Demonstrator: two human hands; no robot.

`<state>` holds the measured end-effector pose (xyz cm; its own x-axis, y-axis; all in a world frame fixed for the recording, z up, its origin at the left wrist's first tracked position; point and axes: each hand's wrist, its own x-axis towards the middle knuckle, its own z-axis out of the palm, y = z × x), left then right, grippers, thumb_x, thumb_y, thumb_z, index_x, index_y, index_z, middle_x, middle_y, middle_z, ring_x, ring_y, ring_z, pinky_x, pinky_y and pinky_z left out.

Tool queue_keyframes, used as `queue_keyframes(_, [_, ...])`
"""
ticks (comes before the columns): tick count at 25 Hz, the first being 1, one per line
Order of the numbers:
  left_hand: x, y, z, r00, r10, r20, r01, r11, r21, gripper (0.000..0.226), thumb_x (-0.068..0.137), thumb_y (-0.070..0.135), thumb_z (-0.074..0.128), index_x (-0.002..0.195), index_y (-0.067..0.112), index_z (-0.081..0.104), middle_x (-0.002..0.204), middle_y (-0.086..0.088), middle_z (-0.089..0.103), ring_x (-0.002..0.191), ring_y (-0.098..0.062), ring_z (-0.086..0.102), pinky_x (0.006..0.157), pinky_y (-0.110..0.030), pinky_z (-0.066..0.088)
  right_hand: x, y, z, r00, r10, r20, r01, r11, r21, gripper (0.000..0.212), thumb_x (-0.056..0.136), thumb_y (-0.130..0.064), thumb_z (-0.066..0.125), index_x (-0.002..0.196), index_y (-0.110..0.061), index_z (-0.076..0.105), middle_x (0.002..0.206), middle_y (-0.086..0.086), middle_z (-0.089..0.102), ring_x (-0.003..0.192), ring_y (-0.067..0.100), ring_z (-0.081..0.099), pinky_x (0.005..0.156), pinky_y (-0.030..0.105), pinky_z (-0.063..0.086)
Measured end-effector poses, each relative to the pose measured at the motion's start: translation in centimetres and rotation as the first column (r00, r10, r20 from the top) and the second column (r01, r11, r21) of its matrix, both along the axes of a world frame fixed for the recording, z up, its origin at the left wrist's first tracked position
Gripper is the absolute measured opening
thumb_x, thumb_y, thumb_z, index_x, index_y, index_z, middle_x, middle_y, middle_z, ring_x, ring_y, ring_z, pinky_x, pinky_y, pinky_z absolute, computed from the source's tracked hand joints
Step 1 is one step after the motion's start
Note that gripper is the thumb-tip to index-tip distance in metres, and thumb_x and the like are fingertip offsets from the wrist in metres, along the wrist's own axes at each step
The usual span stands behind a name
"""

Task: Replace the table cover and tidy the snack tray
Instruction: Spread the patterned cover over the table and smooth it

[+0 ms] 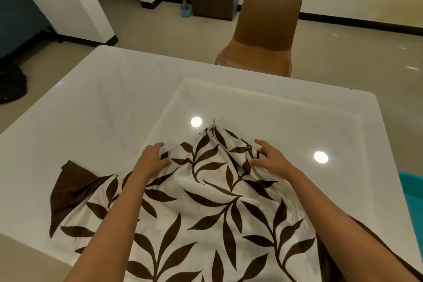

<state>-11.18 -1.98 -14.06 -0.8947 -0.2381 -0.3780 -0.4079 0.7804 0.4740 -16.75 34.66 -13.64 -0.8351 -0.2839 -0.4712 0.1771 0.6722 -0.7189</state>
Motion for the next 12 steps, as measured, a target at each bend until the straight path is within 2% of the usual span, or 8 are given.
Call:
queue_keyframes(2, [-0.1,-0.2,-0.2,0.999,-0.023,0.047,0.022,1.000,0.015,0.056,0.084,0.027,0.071,0.134,0.013,0.051,0.123,-0.009,0.060,0.106,-0.021,0.056,0.091,-0.030,0.045,-0.4,0.2,0.7,0.994,0.102,0.034,-0.102,0.995,-0.008,0.025,0.081,-0.022,0.071,0.105,-0.019,0.065,0.086,-0.002,0.059,0.084,0.016,0.055,0.076,0.029,0.045])
queue_keyframes(3, [-0.3,-0.4,-0.1,0.999,-0.023,0.034,0.023,0.999,0.025,0.046,0.084,0.025,0.071,0.126,0.012,0.058,0.118,-0.008,0.063,0.098,-0.018,0.056,0.085,-0.027,0.043,-0.5,0.4,1.3,0.993,0.114,-0.011,-0.114,0.993,-0.006,0.008,0.080,-0.021,0.071,0.084,-0.016,0.067,0.071,-0.002,0.057,0.070,0.015,0.054,0.068,0.030,0.043])
queue_keyframes(5, [-0.6,-0.8,0.9,0.993,0.060,-0.102,-0.052,0.996,0.075,0.031,0.084,0.025,0.070,0.112,0.011,0.068,0.110,-0.006,0.067,0.091,-0.014,0.054,0.083,-0.025,0.040,-1.2,1.1,3.0,0.987,-0.010,-0.161,0.000,0.998,-0.060,0.021,0.078,-0.021,0.074,0.066,-0.012,0.060,0.060,-0.002,0.051,0.057,0.010,0.047,0.061,0.031,0.040])
queue_keyframes(7, [-1.5,-1.2,2.9,0.934,0.187,-0.305,-0.153,0.980,0.130,0.028,0.084,0.025,0.070,0.108,0.011,0.071,0.106,-0.005,0.069,0.092,-0.016,0.057,0.085,-0.025,0.041,-1.7,2.0,5.9,0.918,-0.224,-0.328,0.177,0.970,-0.169,0.036,0.070,-0.027,0.082,0.059,-0.015,0.050,0.056,-0.004,0.044,0.050,0.004,0.039,0.055,0.024,0.034])
queue_keyframes(8, [-2.1,-1.5,4.0,0.884,0.220,-0.412,-0.183,0.975,0.126,0.027,0.085,0.026,0.069,0.107,0.011,0.071,0.105,-0.006,0.070,0.094,-0.018,0.059,0.085,-0.025,0.042,-1.9,2.7,7.4,0.839,-0.310,-0.448,0.237,0.948,-0.212,0.041,0.067,-0.031,0.083,0.058,-0.018,0.046,0.056,-0.007,0.041,0.049,0.002,0.035,0.053,0.019,0.031])
queue_keyframes(9, [-2.6,-1.9,4.9,0.823,0.242,-0.514,-0.219,0.970,0.107,0.026,0.086,0.026,0.067,0.106,0.011,0.071,0.103,-0.007,0.070,0.094,-0.020,0.061,0.085,-0.026,0.042,-2.3,3.5,8.9,0.708,-0.370,-0.601,0.294,0.929,-0.226,0.041,0.066,-0.037,0.083,0.059,-0.021,0.045,0.057,-0.010,0.041,0.051,0.002,0.036,0.052,0.014,0.029])
queue_keyframes(11, [-3.3,-2.8,6.0,0.688,0.279,-0.670,-0.322,0.945,0.062,0.023,0.089,0.029,0.063,0.103,0.012,0.069,0.098,-0.008,0.068,0.088,-0.019,0.059,0.078,-0.026,0.042,-3.0,5.1,11.0,0.354,-0.365,-0.861,0.435,0.879,-0.194,0.035,0.067,-0.044,0.078,0.067,-0.024,0.050,0.068,-0.007,0.047,0.063,0.001,0.038,0.057,0.011,0.029])
queue_keyframes(12, [-3.5,-2.9,6.2,0.652,0.278,-0.705,-0.356,0.934,0.039,0.022,0.090,0.031,0.061,0.100,0.013,0.067,0.095,-0.007,0.066,0.084,-0.017,0.056,0.073,-0.027,0.041,-3.4,5.6,11.4,0.223,-0.307,-0.925,0.504,0.848,-0.160,0.031,0.068,-0.040,0.078,0.073,-0.022,0.054,0.077,-0.001,0.051,0.071,0.004,0.038,0.061,0.016,0.031])
